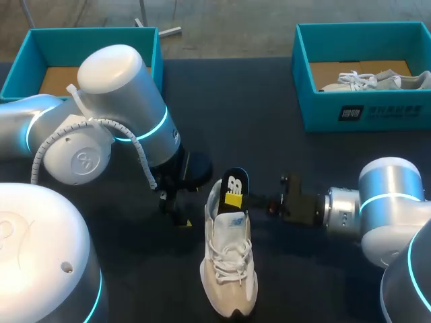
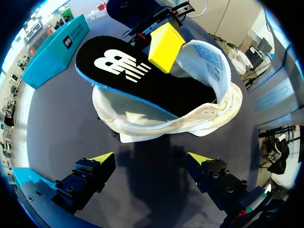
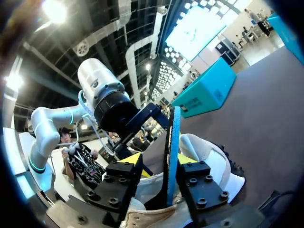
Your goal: Take the shoe out of the shoebox, open the shoe tongue, remove and reinsert the insole, then place the shoe into the shoebox
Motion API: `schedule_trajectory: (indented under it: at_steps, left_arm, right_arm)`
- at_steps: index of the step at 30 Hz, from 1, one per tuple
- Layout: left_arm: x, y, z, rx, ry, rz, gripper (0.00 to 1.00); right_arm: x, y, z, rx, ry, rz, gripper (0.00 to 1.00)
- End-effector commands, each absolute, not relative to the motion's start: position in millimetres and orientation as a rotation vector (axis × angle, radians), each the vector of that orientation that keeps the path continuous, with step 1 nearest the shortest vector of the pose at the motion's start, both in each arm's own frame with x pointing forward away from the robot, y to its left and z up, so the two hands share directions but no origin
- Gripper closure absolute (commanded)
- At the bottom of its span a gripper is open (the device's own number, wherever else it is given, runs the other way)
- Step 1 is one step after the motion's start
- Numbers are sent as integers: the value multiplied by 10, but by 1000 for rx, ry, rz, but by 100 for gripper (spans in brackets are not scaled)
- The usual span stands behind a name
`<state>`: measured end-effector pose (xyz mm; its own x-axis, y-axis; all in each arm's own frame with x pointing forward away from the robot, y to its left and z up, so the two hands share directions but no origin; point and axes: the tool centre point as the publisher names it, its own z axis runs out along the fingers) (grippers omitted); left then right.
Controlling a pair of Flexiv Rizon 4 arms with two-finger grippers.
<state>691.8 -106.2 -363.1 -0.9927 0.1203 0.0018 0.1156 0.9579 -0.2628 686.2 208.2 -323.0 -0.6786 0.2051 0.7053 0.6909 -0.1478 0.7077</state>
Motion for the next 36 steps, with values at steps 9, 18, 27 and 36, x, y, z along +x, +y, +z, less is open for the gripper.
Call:
schedule_trajectory:
  at_steps: [9,18,27,36]
  left_arm:
    - [6913,-1065,-3637,-185,-3093,411,0]
    - [6913,-1065,-3637,-185,-3093,411,0]
    - [6913,-1065,-3637,-185,-3093,411,0]
    - [6913,-1065,-3637,-185,-3093,411,0]
  right_arm:
    - [6869,2103,-3303,-1122,-1748,-1805,100]
    - [6718,2120,-3444,-1129,-1754,-1714,100]
    - [6645,2149,-3517,-1094,-1763,-1640,100]
    - [6656,2139,-3391,-1059,-1798,-1738,55]
